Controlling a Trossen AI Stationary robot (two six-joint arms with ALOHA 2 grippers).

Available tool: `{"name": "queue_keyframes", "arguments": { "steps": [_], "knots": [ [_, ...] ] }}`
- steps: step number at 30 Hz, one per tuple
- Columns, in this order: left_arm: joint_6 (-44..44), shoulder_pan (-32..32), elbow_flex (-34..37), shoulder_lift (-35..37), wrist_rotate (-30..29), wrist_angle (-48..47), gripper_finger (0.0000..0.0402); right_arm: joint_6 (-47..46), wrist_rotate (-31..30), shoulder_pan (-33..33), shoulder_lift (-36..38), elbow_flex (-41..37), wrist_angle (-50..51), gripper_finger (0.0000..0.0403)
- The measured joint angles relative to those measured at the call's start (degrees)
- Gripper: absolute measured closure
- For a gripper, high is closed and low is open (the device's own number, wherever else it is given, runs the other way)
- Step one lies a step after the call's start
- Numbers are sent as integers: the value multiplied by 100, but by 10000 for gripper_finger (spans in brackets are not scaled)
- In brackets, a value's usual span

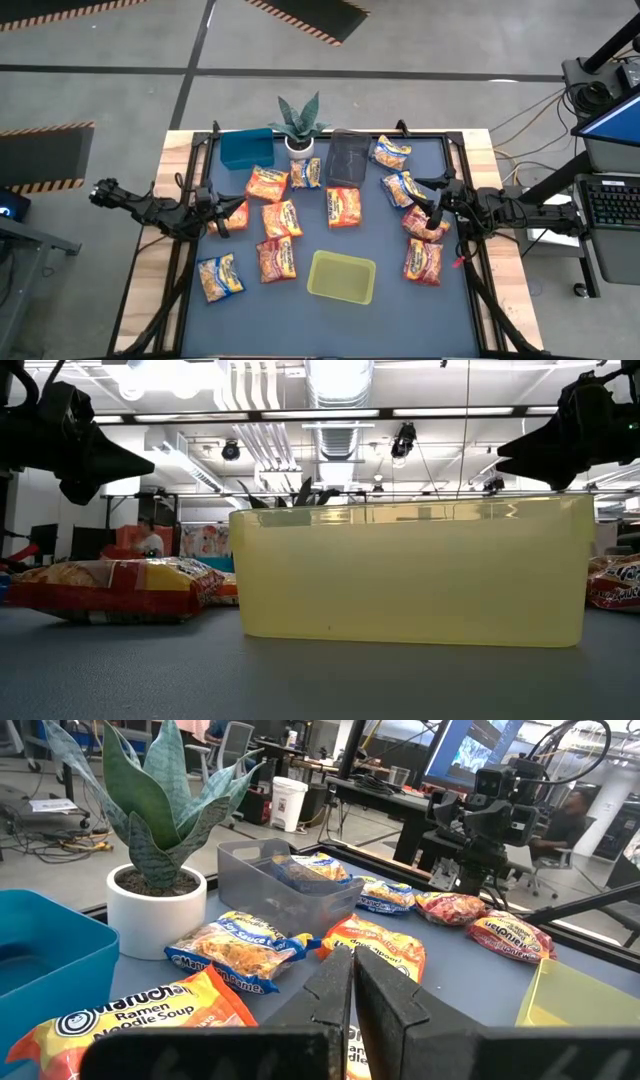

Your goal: Sort Maruchan noodles

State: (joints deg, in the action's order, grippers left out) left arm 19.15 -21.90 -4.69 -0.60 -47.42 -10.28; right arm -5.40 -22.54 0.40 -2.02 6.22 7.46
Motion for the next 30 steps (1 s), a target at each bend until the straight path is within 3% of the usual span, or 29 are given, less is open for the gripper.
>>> {"name": "queue_keyframes", "arguments": {
  "steps": [7,14,20,30],
  "knots": [
    [25,0,9,0,-1,371,402,0,0,1,-2,0,2,154],
    [896,-1,7,0,3,1445,402,-1,1,0,-2,0,2,154],
    [797,-1,7,0,-4,1999,402,-1,-1,0,-1,-1,2,154],
    [87,-1,7,0,-13,2093,402,-155,1,2,-1,0,1,154]
  ]
}}
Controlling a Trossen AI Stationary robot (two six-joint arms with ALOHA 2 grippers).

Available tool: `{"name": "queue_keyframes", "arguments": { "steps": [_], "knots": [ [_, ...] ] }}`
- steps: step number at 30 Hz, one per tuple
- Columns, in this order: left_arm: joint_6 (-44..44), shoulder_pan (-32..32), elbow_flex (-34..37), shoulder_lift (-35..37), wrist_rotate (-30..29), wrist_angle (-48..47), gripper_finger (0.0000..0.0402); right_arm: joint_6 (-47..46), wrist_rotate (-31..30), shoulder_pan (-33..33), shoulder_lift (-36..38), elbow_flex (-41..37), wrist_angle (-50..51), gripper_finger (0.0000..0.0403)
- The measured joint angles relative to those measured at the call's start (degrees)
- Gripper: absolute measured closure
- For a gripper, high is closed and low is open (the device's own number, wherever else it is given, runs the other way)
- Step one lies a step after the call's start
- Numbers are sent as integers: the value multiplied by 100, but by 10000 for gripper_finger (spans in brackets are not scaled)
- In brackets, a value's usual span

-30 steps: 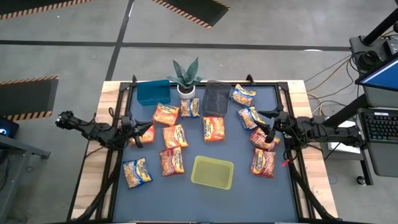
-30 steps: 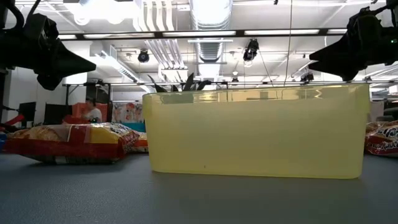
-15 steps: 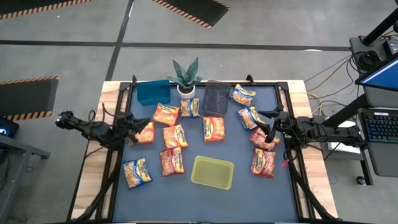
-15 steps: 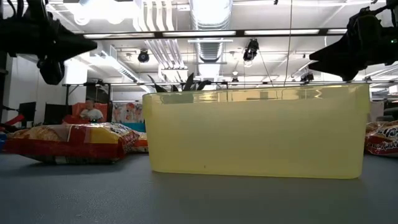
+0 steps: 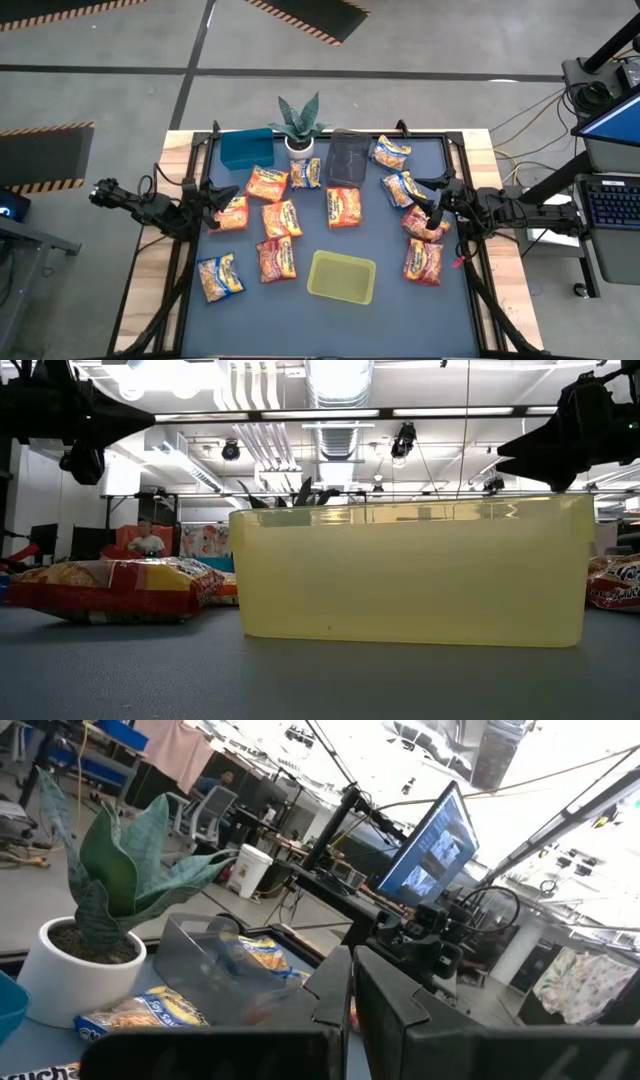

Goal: Sort Maruchan noodles
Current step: Put the orange bag into the black bin

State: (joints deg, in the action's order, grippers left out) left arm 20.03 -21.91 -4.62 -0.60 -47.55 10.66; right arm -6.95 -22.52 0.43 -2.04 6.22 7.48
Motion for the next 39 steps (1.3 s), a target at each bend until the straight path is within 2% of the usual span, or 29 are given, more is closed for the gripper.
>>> {"name": "queue_keyframes", "arguments": {
  "steps": [2,4,7,10,13,20,24,31,35,39],
  "knots": [
    [4,0,0,0,2,0,402,-174,18,0,1,0,-2,154],
    [7,0,0,0,4,0,402,-775,78,-2,-1,0,-56,154],
    [-34,0,-2,0,4,-2,402,-1539,-359,-2,-1,-1,-479,154],
    [-254,0,-4,0,4,-2,402,-1603,-855,-2,-1,0,-937,154],
    [-411,0,-5,0,7,-10,402,-1599,-1097,-2,-19,0,-1300,154],
    [-382,0,-6,-75,772,-201,402,-1581,-568,-2,-526,0,-2055,154],
    [-380,7,2,-277,771,23,402,-1477,-162,-2,-1210,0,-2882,154],
    [-593,4,2,-880,770,942,402,-1120,-105,-2,-2434,0,-4239,154],
    [-590,0,4,-1259,771,1219,402,-993,-105,-2,-2840,3,-4768,154],
    [-562,0,4,-1629,771,1650,402,-960,-105,-2,-3021,182,-4850,154]
  ]
}}
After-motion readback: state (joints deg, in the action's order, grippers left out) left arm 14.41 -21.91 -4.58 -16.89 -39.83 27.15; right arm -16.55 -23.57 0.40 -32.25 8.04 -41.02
